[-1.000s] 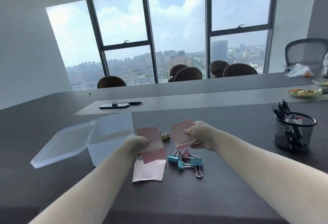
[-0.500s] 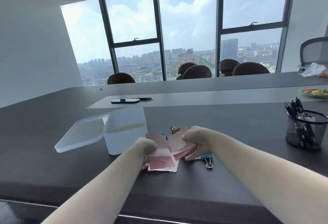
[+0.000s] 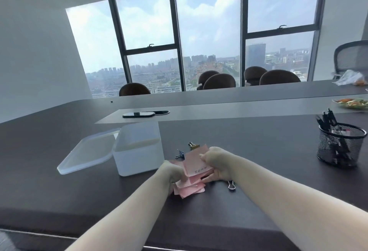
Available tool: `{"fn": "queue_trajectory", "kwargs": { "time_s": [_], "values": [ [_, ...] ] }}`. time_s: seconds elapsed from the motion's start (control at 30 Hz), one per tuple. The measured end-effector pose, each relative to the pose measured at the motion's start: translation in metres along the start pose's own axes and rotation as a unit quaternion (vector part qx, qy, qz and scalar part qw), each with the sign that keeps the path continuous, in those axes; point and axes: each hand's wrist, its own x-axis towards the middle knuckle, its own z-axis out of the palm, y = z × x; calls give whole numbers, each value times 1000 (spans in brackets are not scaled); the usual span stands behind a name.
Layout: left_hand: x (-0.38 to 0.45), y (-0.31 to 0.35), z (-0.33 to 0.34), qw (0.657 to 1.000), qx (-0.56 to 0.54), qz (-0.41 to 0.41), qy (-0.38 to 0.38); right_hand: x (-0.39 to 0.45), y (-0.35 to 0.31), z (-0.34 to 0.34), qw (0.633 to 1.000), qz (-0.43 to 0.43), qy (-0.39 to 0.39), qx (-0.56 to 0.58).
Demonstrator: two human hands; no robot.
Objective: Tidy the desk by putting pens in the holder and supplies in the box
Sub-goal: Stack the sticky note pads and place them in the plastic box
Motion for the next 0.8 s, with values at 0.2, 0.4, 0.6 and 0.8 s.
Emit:
{"fn": "queue_trajectory", "kwargs": {
  "time_s": [0.2, 0.4, 0.6, 0.8],
  "values": [
    [23, 9, -1, 989, -46, 139, 15, 11, -1, -18, 989, -109, 101, 11],
    [6, 40, 23, 971, -33, 227, -69, 11, -3, -37, 977, -163, 139, 8],
    [13, 58, 63, 957, -94, 256, -100, 17, 14, -72, 974, -190, 125, 12],
    [20, 71, 111, 950, -140, 239, -147, 31, 25, -107, 959, -209, 190, 31]
  ]
}}
